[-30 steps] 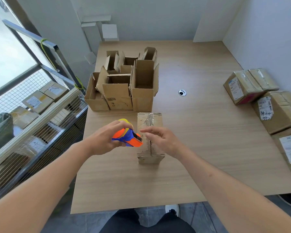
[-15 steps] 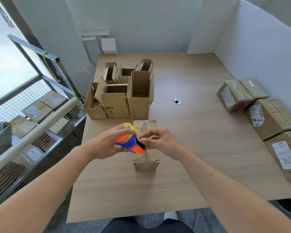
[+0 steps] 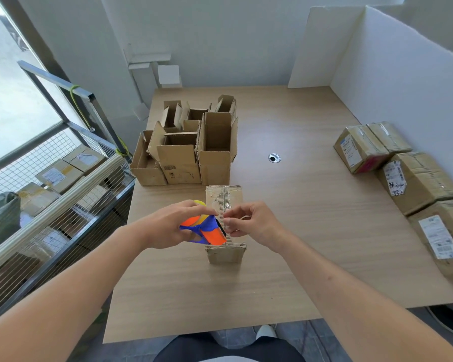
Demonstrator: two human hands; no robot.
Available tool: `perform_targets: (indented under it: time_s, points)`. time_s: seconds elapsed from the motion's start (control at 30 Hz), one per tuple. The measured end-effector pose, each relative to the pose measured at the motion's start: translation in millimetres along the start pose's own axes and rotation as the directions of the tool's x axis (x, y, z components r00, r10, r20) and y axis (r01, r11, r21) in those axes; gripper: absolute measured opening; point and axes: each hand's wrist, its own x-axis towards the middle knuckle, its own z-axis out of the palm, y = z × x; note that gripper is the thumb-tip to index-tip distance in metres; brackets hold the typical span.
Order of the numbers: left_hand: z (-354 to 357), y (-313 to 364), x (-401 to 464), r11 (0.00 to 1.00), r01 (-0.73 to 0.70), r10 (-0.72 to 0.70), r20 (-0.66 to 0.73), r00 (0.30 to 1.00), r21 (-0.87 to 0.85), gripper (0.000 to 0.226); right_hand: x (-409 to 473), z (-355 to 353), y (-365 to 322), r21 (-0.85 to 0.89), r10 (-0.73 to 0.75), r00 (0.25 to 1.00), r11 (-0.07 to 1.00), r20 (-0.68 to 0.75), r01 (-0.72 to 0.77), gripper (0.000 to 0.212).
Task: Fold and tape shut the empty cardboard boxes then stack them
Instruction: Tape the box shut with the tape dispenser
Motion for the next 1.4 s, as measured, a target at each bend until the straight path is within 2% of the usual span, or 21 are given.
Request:
perform_targets:
  time_s: [0.13,0.3,0.47,0.53,0.6,0.7,0.8,0.9,1.0,1.4]
  points:
    - [3,2,-7,0.999,0.008,-0.008,0.004,1.0,0.048,0.072,-7,2,6,0.021,-0.011,1.0,1.0,0.016,0.011,0.019]
    - [5,10,-18,0.996,-0.028,0.028,-0.002,1.0,0.083,0.067,-12,6,8,-0.016,-0.057,0.998,0.998,-0.021,0.057,0.007]
    - [12,11,-21,0.994,-0.033,0.031,0.018,0.999,0.106,0.059,-13,8,10,-0.114,-0.076,0.995,0.991,-0.063,0.068,0.021]
    - [15,10,-22,0.999,0.004,-0.006,0.037,0.999,0.05,0.057,-15,9,11,-0.129,-0.077,0.994,0.989,-0.073,0.067,0.024]
    - [16,8,-23,0.999,0.042,-0.042,0.052,0.998,-0.006,0.055,-18,12,14,-0.122,-0.066,0.993,0.991,-0.096,0.054,0.02]
    - [17,6,-20,0.998,0.066,-0.066,0.079,0.995,-0.005,0.052,-20,15,20,-0.087,-0.023,0.989,0.996,-0.143,0.01,0.014]
    - [17,4,-16,0.997,0.081,-0.082,0.124,0.989,0.013,0.051,-24,17,25,-0.069,0.007,0.986,0.997,-0.167,-0.019,0.017]
    - [14,-10,-22,0.992,0.093,-0.106,0.164,0.981,0.087,0.051,-29,-2,34,-0.086,0.041,0.967,0.994,-0.252,-0.064,0.021]
    - [11,-33,-37,0.989,0.137,-0.145,0.169,0.975,0.056,0.05,-40,-29,48,-0.068,0.087,0.948,0.991,-0.307,-0.113,0.02]
    - [22,-63,-38,0.981,0.169,-0.184,0.21,0.96,0.091,0.049,-30,-20,80,-0.096,0.131,0.948,0.982,-0.289,-0.164,0.009]
